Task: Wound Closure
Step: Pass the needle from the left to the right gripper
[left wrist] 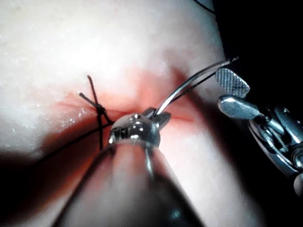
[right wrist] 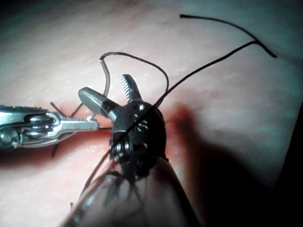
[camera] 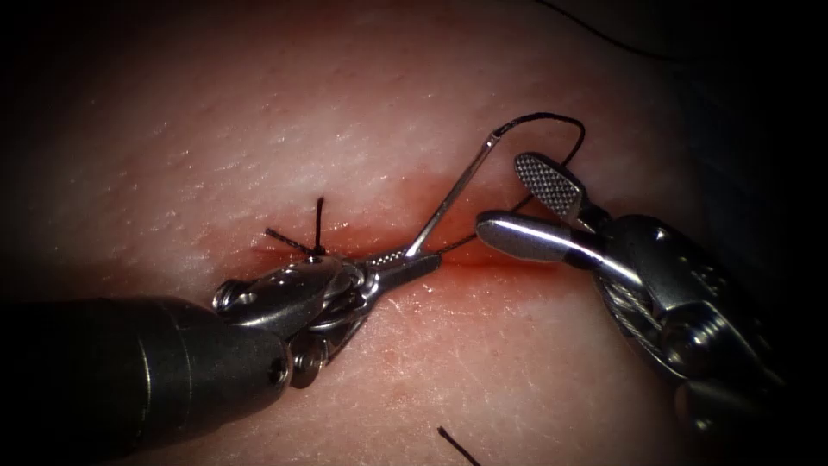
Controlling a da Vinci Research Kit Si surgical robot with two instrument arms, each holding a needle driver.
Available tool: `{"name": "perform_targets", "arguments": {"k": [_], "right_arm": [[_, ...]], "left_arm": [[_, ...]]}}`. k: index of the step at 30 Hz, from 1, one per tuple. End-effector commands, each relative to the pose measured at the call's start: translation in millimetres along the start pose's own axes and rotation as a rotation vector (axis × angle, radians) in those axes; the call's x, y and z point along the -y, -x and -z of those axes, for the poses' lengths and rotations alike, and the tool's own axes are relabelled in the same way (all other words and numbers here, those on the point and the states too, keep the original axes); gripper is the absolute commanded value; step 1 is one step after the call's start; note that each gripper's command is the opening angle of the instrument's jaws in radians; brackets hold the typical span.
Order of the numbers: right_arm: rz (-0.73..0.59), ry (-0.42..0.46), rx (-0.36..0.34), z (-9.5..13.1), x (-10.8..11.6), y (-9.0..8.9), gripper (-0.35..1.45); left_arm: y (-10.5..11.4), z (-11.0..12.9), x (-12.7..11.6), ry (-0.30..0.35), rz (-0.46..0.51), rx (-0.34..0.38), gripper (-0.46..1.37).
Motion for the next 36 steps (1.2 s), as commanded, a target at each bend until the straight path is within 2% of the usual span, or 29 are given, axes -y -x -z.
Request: {"name": "perform_targets", "arguments": {"k": [1, 11, 20, 29, 36], "right_arm": [[-0.02, 0.002, -0.003, -0.4, 0.0, 0.1, 1.16], [-0.057, 0.042, 0.006, -1.8, 0.7, 0.7, 1.12], [-0.096, 0.075, 0.011, -2.3, 0.5, 1.4, 1.0], [-0.095, 0.083, 0.014, -3.0, 0.9, 1.7, 0.98], [-0.095, 0.085, 0.017, -3.1, 0.9, 1.8, 0.88]], "left_arm": [[0.0, 0.0, -0.2, 0.023, 0.007, -0.009, -0.35], [0.3, 0.4, -1.5, 0.059, 0.033, -0.063, -0.35], [0.5, 1.0, -2.1, 0.071, 0.033, -0.068, -0.35], [0.8, 1.2, -3.0, 0.084, 0.034, -0.073, -0.35], [0.8, 1.2, -3.0, 0.083, 0.028, -0.074, -0.35]]}}
